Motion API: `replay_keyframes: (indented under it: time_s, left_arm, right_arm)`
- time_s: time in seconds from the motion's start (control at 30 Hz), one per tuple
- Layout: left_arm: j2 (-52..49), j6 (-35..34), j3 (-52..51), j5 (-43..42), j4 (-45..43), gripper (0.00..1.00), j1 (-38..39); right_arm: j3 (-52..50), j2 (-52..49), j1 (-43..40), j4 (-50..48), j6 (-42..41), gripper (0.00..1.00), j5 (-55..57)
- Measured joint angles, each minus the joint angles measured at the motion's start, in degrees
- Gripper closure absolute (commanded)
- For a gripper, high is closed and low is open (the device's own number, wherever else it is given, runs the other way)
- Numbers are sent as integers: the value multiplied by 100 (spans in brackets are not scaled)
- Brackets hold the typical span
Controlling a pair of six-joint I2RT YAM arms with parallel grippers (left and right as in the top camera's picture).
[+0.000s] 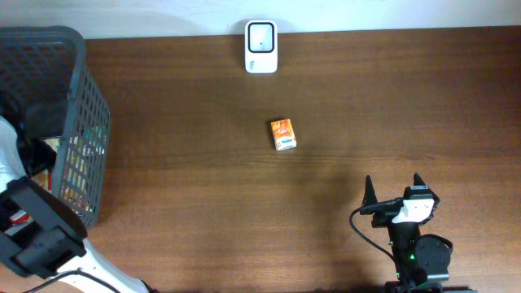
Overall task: Scan the item barcode
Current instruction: 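Reach left gripper back into basket and grasp cream 20-pack bag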
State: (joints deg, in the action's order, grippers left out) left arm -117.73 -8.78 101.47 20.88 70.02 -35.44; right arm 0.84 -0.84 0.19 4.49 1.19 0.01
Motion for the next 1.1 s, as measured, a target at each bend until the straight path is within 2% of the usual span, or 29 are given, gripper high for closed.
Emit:
replay_keyframes:
  time_s: [0.07,0.17,0.2,0.23,0.37,0.4,0.6,0.63,0.67,0.7,0.73,0.77,0.93,1.03,1.1]
  left_arm:
    - [-11,50,-306,-4,-258,34,0]
    - [-37,83,-673,-55,-531,38,0]
    - [-37,85,-737,-55,-597,45,0]
    - [-35,90,-793,-59,-669,57,0]
    - [-35,192,-929,-153,-776,87,0]
    - [-35,170,-940,-157,-776,99,0]
    - [-37,210,-909,-157,-767,100,-11]
    - [-50,212,-822,-192,-651,96,-13]
    - [-70,212,-702,-234,-562,75,-17]
    - [-92,216,-546,-267,-481,36,-22]
    - [-133,221,-245,-328,-396,6,-26]
    - [-136,223,-22,-363,-387,1,-28]
    - [-151,216,310,-444,-450,0,-74]
    - [-328,490,310,-664,-437,0,-164]
    - [-610,662,310,-844,-404,16,-184]
  right_arm:
    - [0,0,0,0,7,1,0]
    - [0,0,0,0,4,1,0]
    - [0,0,0,-2,4,1,0]
    - [0,0,0,0,7,1,-2]
    - [0,0,0,0,4,1,0]
    - [0,0,0,0,2,1,0]
    - [0,0,0,0,7,1,0]
    - [0,0,0,0,4,1,-2]
    - [0,0,0,0,7,1,-2]
    - [0,0,0,0,7,1,0]
    - [0,0,0,0,9,1,0]
    - [0,0,0,0,9,1,0]
    - [0,0,0,0,9,1,0]
    - [0,0,0,0,2,1,0]
    - [0,0,0,0,4,1,-2]
